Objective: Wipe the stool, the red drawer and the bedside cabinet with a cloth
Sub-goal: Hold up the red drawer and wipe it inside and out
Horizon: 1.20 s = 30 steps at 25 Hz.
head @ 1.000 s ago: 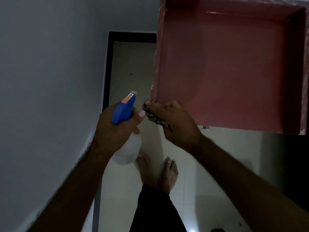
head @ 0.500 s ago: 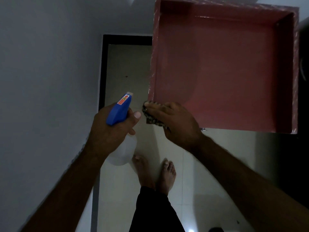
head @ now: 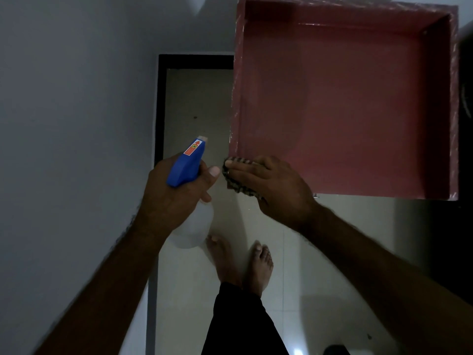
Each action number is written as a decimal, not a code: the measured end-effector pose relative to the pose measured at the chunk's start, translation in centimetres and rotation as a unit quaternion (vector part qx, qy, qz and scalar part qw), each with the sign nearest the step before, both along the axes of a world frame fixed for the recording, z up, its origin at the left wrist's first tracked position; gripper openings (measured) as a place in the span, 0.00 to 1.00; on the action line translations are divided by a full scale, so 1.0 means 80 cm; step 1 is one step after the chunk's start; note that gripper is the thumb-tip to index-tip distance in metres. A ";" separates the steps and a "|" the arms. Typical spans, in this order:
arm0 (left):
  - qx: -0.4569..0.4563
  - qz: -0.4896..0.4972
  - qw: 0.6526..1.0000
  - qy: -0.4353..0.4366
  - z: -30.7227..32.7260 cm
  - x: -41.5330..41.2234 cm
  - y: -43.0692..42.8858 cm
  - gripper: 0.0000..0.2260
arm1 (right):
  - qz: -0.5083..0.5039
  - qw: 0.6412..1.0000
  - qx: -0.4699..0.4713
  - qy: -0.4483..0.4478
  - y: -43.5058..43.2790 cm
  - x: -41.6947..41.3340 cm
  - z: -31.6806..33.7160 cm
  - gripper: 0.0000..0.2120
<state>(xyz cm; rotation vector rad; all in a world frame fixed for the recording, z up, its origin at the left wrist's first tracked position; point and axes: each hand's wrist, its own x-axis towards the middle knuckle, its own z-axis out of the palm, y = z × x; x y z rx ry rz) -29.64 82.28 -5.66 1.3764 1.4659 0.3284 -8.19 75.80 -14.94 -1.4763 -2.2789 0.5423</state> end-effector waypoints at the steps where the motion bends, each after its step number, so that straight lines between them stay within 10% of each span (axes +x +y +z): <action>1: 0.000 -0.004 1.000 0.005 -0.001 0.001 0.001 0.07 | -0.012 1.000 0.005 -0.002 0.009 0.001 0.000 0.32; 30: 0.012 0.013 1.000 -0.013 0.003 0.033 0.030 0.06 | -0.023 0.999 -0.023 -0.018 0.078 0.018 0.005 0.30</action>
